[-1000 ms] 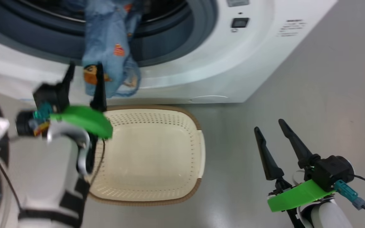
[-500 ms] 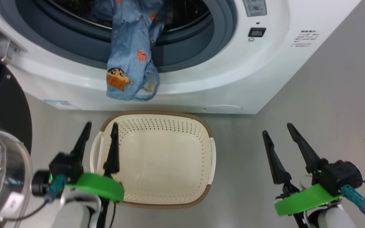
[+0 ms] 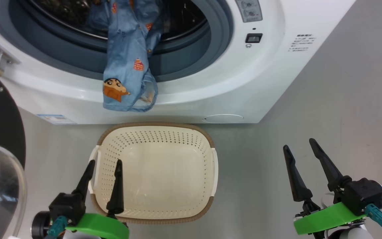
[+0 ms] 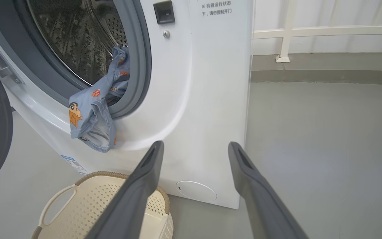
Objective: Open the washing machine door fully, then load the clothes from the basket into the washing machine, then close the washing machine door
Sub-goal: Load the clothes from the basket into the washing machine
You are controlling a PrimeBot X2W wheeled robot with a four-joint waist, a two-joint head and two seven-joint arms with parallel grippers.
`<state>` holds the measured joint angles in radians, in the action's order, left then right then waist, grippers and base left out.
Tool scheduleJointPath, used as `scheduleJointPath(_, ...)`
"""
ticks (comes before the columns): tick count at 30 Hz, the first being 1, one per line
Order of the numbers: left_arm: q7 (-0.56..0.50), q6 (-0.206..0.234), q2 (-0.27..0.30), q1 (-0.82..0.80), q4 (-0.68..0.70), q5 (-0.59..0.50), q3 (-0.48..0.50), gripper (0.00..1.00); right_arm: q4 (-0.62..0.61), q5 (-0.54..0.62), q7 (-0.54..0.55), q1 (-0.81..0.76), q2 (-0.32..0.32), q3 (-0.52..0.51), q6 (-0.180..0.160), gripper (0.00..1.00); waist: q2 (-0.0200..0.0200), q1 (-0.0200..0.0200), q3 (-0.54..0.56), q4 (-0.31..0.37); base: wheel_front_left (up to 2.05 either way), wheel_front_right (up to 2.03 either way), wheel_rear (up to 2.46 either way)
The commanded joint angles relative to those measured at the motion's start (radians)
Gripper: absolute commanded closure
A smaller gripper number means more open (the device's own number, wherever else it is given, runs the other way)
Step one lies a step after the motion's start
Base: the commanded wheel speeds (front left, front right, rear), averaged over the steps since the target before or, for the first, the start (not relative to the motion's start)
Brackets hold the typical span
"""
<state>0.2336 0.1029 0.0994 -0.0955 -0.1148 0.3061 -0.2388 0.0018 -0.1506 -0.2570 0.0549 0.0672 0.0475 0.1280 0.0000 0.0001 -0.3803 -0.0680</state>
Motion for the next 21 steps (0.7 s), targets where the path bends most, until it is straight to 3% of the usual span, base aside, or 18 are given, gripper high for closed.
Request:
scheduleJointPath(1, -0.005, 0.007, 0.022, -0.003, 0.028, 0.002, 0.033, 0.00, -0.026, 0.015, -0.005, -0.014, -0.002, 0.026, 0.003, 0.00, 0.0000, -0.0001, -0.006, 0.009, 0.00, 0.00, 0.00)
scheduleJointPath(7, -0.012, -0.022, 0.045, -0.091, -0.031, 0.002, 0.028, 0.00, -0.025, 0.015, -0.005, 0.012, -0.008, 0.050, 0.003, 0.00, 0.0000, -0.0001, -0.032, 0.040, 0.00, 0.00, 0.00)
scheduleJointPath(21, 0.015, -0.081, 0.075, -0.374, -0.322, 0.008, 0.052, 0.00, -0.037, 0.011, -0.005, 0.042, -0.016, 0.080, 0.003, 0.00, 0.0000, -0.0001, -0.112, 0.139, 0.00, 0.00, 0.00)
